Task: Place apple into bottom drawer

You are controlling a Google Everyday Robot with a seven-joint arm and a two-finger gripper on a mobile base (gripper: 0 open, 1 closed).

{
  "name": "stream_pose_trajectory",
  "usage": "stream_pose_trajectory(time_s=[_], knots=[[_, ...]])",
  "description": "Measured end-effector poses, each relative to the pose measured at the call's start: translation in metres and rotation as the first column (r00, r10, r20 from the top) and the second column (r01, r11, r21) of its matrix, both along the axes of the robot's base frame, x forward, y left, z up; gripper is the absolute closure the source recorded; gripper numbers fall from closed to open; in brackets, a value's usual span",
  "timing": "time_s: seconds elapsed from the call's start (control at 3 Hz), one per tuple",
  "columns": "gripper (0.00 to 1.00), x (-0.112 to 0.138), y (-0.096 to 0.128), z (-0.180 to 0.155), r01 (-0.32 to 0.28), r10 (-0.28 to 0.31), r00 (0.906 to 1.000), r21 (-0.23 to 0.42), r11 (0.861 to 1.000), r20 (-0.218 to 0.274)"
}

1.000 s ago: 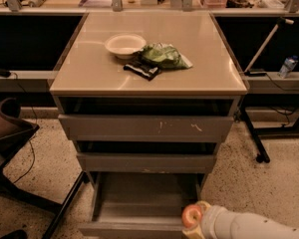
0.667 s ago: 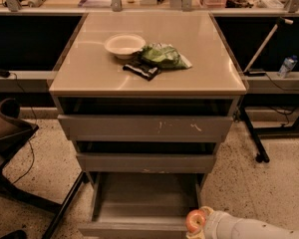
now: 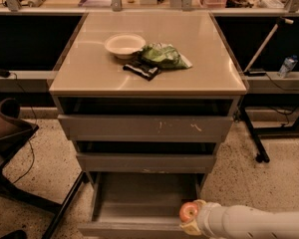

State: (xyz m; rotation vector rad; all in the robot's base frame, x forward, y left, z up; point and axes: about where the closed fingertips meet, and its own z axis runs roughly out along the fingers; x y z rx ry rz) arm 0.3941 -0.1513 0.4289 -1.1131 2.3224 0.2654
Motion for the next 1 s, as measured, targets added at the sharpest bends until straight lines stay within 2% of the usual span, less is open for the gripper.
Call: stream_pose_trajectory(time_s=[0.33, 0.67, 1.0], knots=[[1.00, 0.026, 0.031, -0.054, -0.020, 0.022, 0.9975, 0.032, 0.999, -0.066], [1.00, 0.026, 0.031, -0.054, -0.020, 0.022, 0.9976, 0.032, 0.999, -0.066], [1.00, 0.043, 0.024, -0.074, 0.040, -0.036, 0.9977, 0.076, 0.996, -0.057]])
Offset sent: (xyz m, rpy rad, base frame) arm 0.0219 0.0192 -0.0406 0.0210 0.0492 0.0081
